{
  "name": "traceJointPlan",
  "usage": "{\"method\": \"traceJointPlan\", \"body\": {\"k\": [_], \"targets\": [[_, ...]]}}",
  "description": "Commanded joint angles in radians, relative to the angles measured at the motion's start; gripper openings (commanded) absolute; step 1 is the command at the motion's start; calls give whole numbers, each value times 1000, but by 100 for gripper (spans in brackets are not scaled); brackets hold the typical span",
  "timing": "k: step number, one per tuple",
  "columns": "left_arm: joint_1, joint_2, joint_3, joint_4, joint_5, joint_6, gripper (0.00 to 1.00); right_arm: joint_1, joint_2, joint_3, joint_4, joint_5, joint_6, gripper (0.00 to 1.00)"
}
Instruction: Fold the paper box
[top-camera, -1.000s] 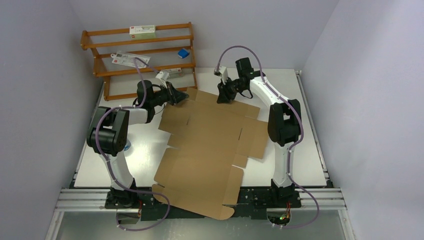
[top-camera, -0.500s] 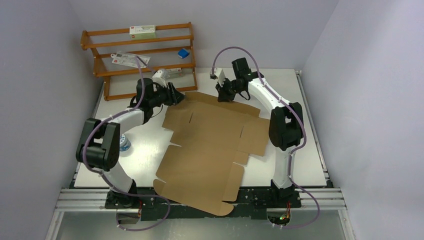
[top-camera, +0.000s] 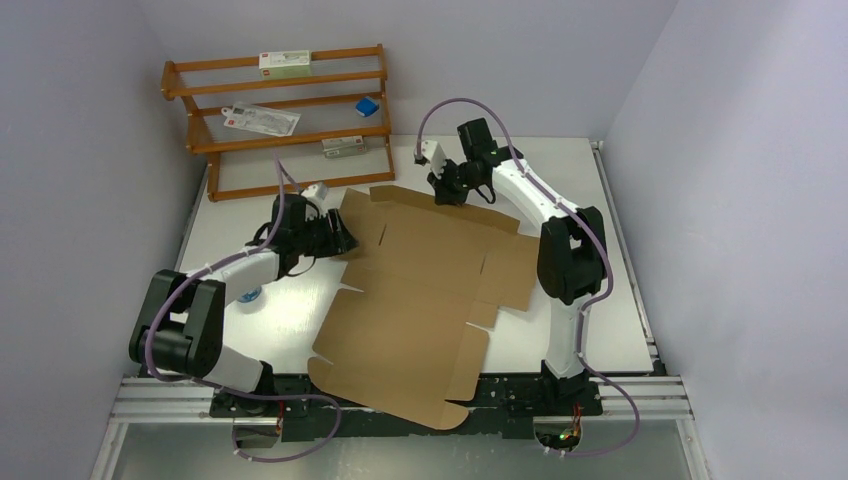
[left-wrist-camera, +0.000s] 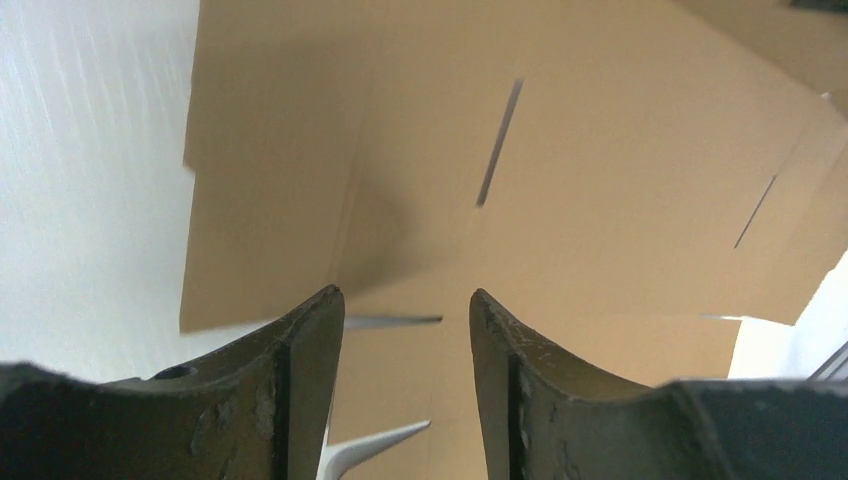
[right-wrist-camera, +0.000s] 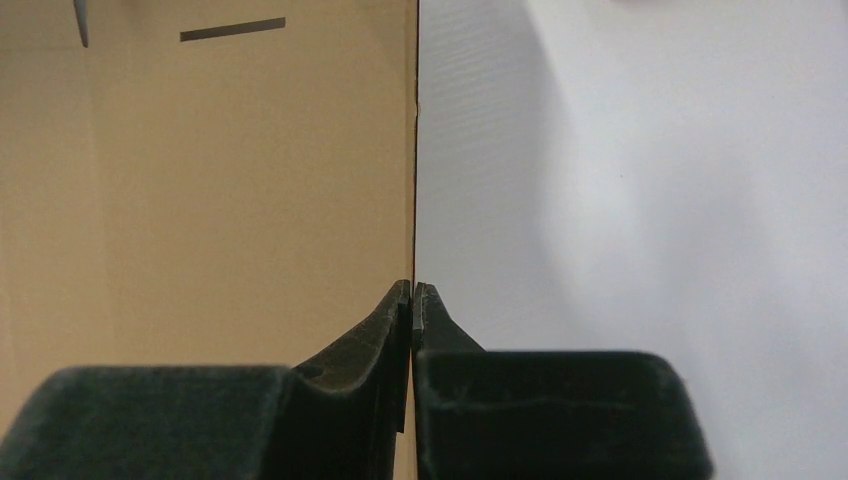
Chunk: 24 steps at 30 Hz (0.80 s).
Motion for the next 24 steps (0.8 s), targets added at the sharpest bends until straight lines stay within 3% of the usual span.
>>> {"method": "traceJointPlan", "body": {"k": [1, 7, 20, 24], "targets": [[-7, -32, -52, -56, 22, -20, 55, 11, -48, -26, 30, 48, -20, 6], [-14, -56, -98, -93, -17, 4, 56, 15, -59, -36, 48, 42, -17, 6], [-77, 46, -101, -75, -36, 23, 56, 29, -92, -75, 105, 60, -7, 7], [-94, 27, -78, -95, -17, 30, 52, 38, -95, -75, 104, 80, -11, 7]]}}
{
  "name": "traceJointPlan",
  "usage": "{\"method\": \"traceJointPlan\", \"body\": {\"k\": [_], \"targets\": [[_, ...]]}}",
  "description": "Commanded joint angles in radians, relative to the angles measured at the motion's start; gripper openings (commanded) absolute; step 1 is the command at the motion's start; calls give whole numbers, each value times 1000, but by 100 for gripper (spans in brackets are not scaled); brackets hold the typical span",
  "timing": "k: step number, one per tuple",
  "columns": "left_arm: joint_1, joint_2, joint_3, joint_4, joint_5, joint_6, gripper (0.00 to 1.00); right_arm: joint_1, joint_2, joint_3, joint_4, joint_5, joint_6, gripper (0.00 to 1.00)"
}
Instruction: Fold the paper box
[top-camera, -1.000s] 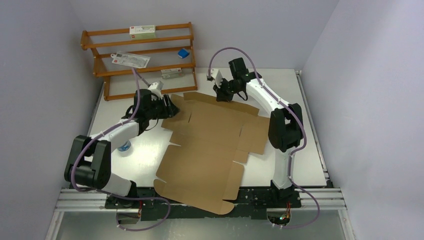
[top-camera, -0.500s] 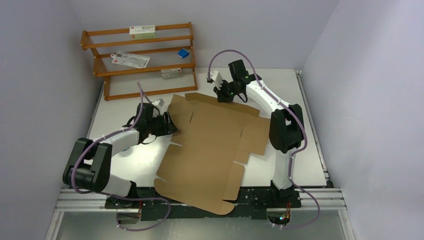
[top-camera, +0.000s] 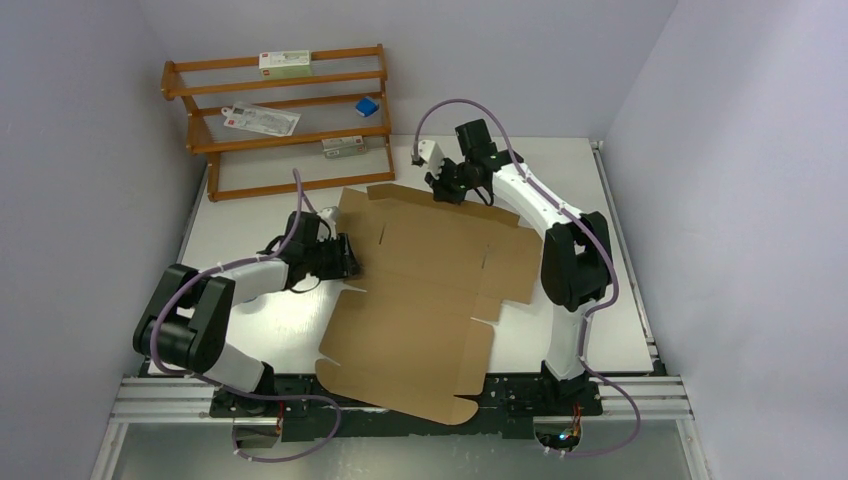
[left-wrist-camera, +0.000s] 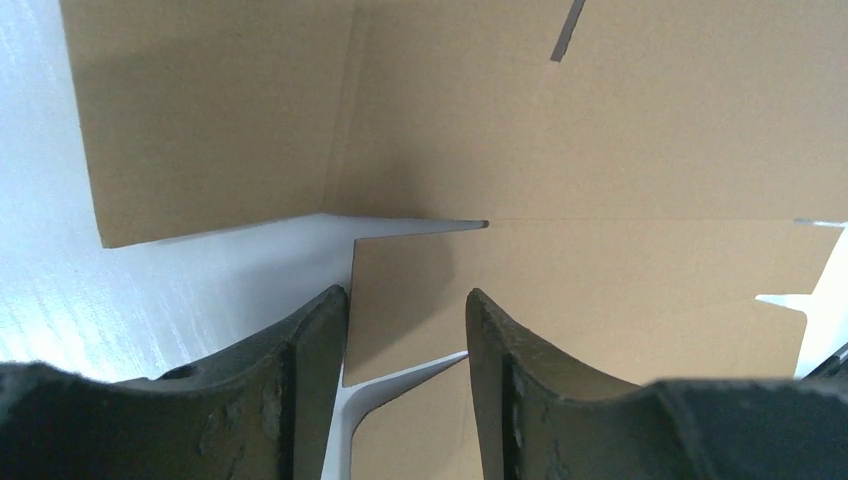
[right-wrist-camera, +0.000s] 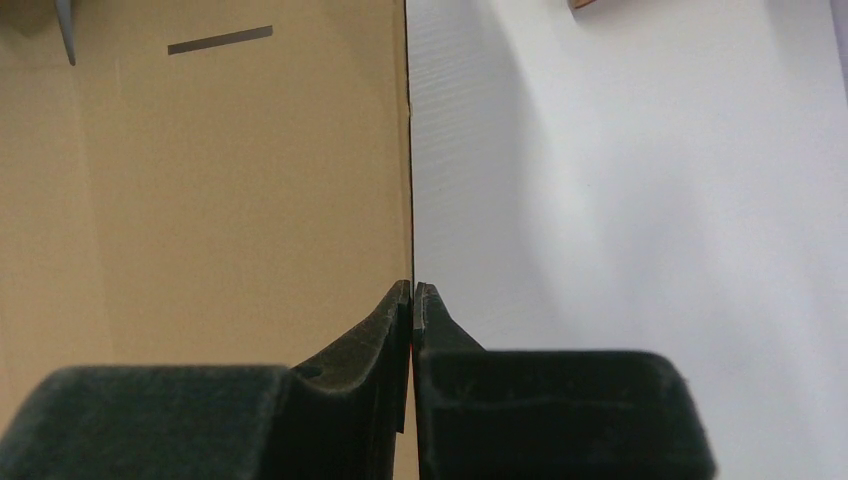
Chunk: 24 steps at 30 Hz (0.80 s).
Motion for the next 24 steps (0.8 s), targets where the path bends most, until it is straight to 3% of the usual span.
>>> {"method": "traceJointPlan", "body": {"k": [1, 12, 24], "targets": [[-30, -14, 25, -28, 14, 15, 50, 16, -37, -14, 34, 39, -7, 7], [-138, -83, 39, -48, 14, -25, 40, 39, -85, -84, 124, 105, 11, 7], [-227, -63, 79, 6, -30, -66, 36, 79, -150, -203, 271, 192, -16, 11]]}}
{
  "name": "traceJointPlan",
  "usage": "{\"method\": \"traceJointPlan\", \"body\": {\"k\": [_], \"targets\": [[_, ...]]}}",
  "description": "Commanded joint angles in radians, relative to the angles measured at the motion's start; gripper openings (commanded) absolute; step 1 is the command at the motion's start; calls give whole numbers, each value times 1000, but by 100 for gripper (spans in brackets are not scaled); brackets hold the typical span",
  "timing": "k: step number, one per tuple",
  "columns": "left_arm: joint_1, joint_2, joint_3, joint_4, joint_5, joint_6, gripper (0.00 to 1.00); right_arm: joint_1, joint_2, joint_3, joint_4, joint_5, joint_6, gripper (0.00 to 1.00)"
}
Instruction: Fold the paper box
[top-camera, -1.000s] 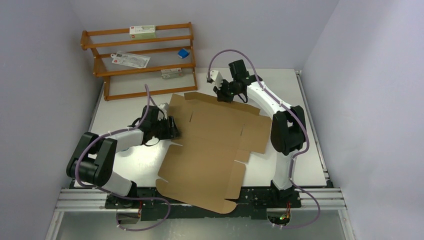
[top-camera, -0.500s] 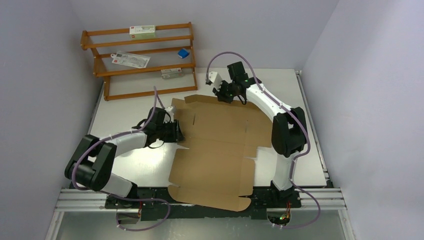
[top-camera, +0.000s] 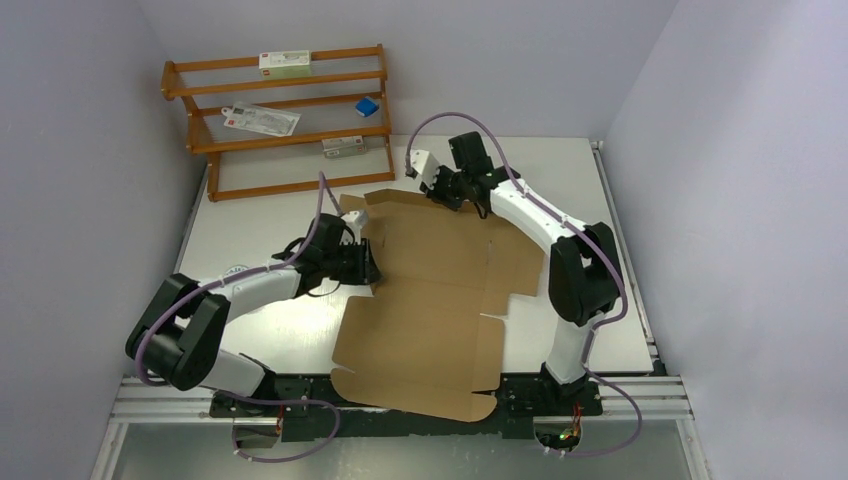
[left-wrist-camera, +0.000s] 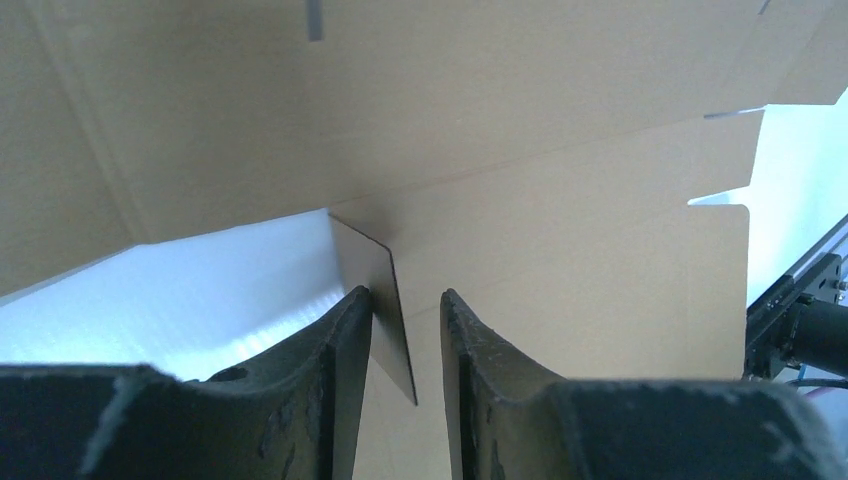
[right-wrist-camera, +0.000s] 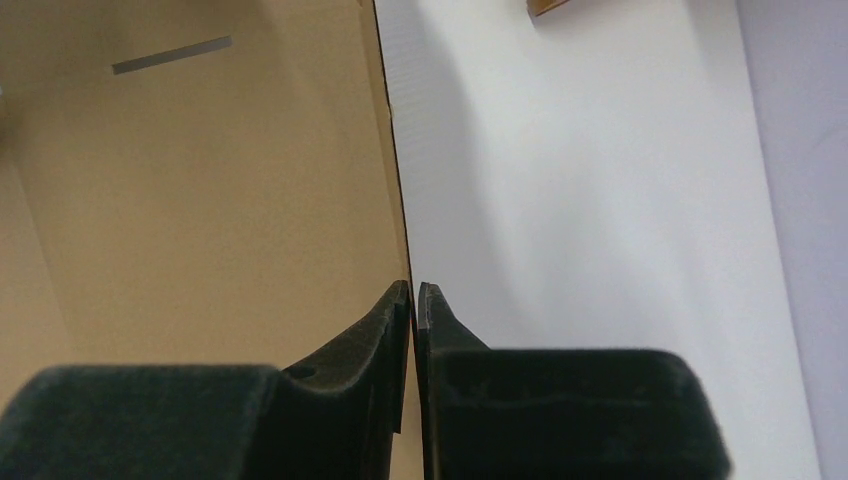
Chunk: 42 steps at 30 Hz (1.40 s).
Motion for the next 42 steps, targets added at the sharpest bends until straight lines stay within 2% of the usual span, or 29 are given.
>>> {"method": "traceJointPlan", "body": {"k": [1, 9, 17, 24, 27, 34, 42], "targets": [[-50, 8, 52, 46, -29, -24, 36, 21, -62, -69, 138, 64, -25, 12], [-57, -10, 59, 25, -91, 2, 44, 30, -124, -139, 212, 113, -117, 14], [-55, 33, 12, 119, -28, -49, 44, 50, -130, -133, 239, 146, -195, 14], [-32, -22, 102, -16, -100, 45, 55, 59, -148, -151, 244, 146, -236, 14], [-4, -51, 148, -83, -104, 77, 58, 63, -164, -163, 242, 143, -244, 14], [121, -112, 226, -128, -46, 100, 60, 78, -198, -205, 251, 145, -248, 14], [198, -60, 375, -136, -71, 90, 57, 95, -221, -228, 259, 154, -257, 14]]}}
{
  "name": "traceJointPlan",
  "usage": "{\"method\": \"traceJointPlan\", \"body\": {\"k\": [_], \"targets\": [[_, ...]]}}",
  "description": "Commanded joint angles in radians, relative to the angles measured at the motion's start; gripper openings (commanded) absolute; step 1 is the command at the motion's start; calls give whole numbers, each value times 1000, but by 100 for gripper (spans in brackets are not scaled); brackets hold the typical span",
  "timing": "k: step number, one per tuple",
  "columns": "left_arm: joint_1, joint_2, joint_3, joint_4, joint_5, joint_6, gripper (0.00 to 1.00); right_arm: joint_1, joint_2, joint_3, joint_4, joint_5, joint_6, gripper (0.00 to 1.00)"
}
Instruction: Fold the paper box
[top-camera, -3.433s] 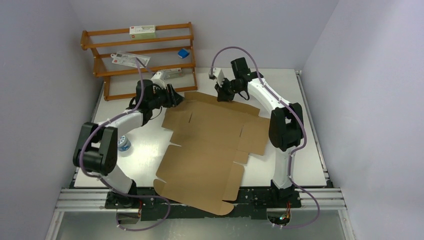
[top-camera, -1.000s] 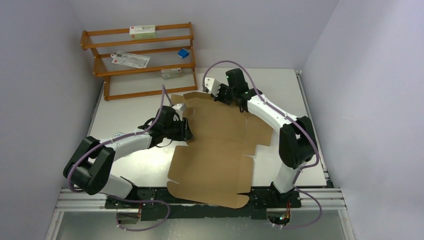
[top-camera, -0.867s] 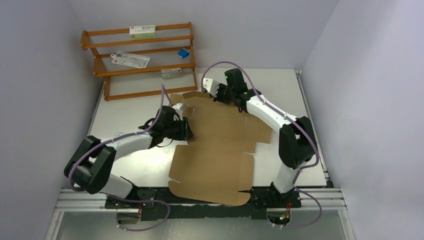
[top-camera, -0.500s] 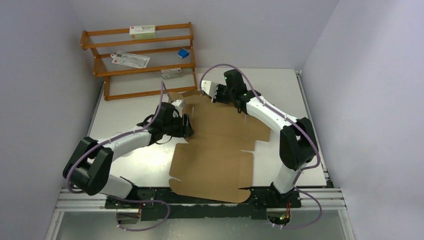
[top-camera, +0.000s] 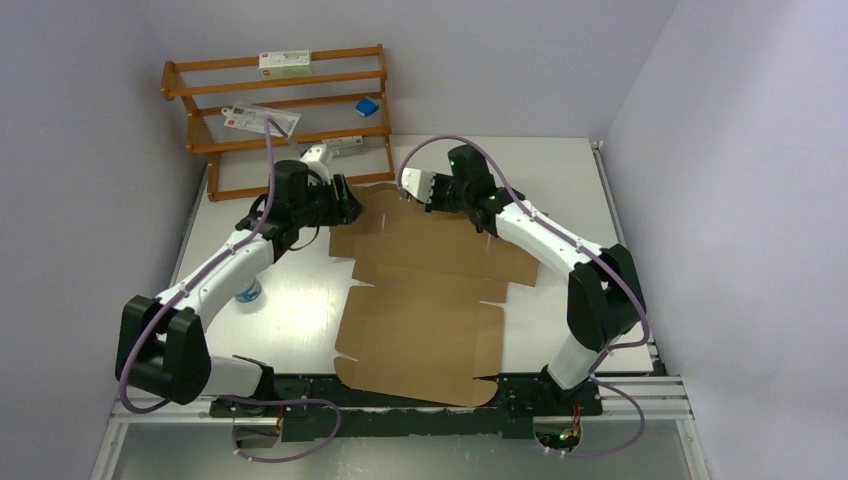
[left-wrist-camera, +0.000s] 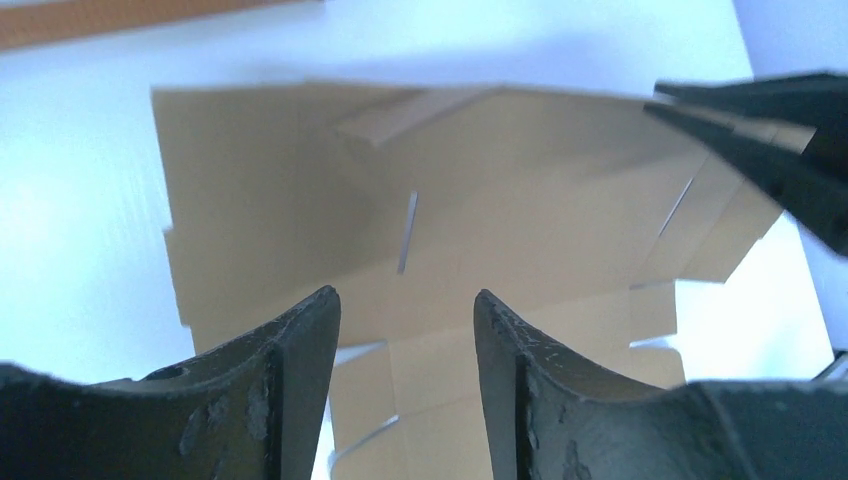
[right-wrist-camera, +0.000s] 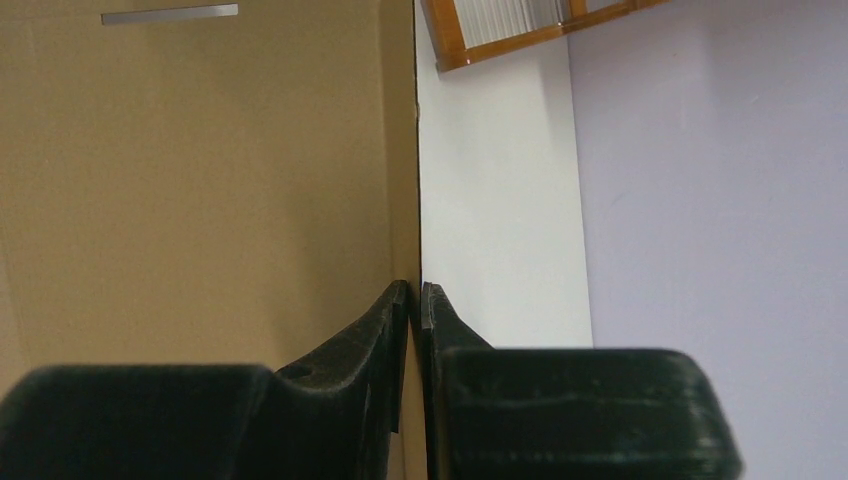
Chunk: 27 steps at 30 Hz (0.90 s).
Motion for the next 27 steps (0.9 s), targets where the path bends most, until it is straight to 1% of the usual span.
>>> {"method": "traceJointPlan", "body": {"k": [1, 5, 8, 11, 15, 22, 26, 27], "targets": [[31, 44, 113, -20, -21, 10, 56, 17, -32, -8, 24, 15, -16, 14], [35, 121, 193, -23, -77, 19, 48, 25, -43, -16, 30, 10, -13, 14], [35, 186, 219, 3, -35, 13, 42, 32, -48, -21, 38, 6, -10, 14], [35, 227, 218, 14, -8, 3, 38, 40, -49, -18, 33, 13, -10, 14], [33, 242, 192, 32, 13, 2, 37, 48, -58, -24, 38, 18, -14, 14], [8, 231, 173, 50, 95, 10, 37, 60, -74, -34, 51, 30, -19, 14], [6, 195, 159, 39, 83, 20, 38, 60, -79, -42, 46, 29, -19, 14], [7, 192, 164, 19, 70, 29, 39, 61, -81, -46, 49, 24, -11, 14]]}}
